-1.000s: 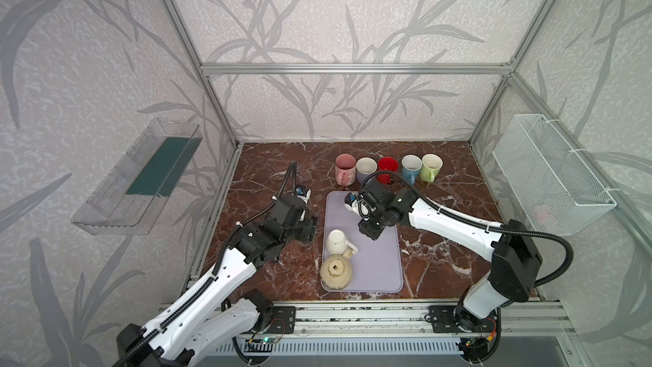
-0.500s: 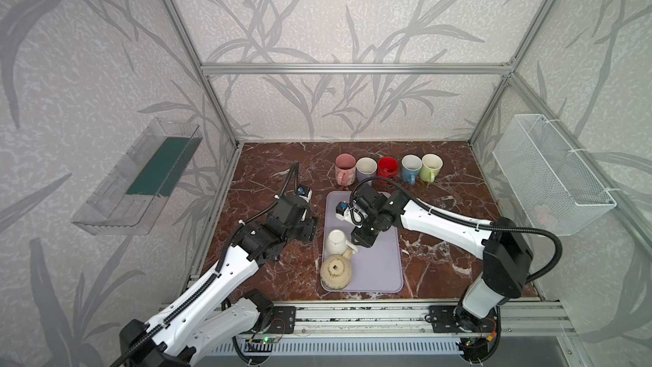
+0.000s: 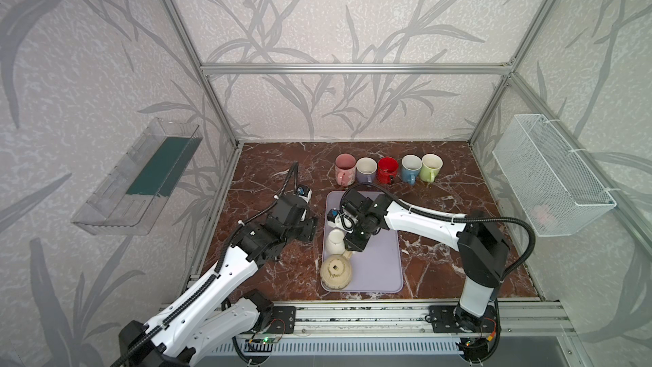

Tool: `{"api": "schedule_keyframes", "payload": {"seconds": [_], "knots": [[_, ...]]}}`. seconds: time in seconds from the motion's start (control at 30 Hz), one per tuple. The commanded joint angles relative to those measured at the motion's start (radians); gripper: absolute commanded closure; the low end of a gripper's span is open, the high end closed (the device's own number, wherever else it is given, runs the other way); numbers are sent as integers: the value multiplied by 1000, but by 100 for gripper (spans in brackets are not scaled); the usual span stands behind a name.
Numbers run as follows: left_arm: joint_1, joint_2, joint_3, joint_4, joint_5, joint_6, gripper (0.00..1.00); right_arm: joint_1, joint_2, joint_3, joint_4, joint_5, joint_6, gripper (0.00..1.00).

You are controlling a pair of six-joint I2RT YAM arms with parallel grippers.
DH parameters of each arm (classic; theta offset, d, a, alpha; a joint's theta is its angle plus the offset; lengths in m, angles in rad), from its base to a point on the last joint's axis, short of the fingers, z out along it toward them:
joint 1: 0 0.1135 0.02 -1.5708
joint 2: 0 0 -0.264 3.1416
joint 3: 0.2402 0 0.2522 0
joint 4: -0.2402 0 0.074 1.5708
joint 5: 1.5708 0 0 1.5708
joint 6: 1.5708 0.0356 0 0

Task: Turn the mug right side up
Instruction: 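Move the right gripper over the white mug lying on the tray and lower it, then close the right gripper on the white mug's rim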

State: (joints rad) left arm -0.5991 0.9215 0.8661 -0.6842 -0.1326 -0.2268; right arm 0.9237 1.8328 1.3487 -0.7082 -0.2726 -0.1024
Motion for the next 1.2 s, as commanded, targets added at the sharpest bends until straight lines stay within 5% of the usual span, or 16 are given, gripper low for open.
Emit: {"api": "schedule_keyframes", "payload": {"seconds": [0.0, 0.67, 1.0, 1.17], "knots": [[6, -15, -9, -16, -7, 13, 26, 6, 27, 29, 1, -9, -5, 70], [7, -15, -9, -16, 3, 15, 26, 22, 62, 12, 75, 82, -2, 75], [6, -12, -10, -15, 0, 14, 26, 23, 68, 9, 82, 90, 5, 100], [7, -19, -9, -18, -7, 14, 26, 24, 59, 6, 88, 95, 11, 100]]}}
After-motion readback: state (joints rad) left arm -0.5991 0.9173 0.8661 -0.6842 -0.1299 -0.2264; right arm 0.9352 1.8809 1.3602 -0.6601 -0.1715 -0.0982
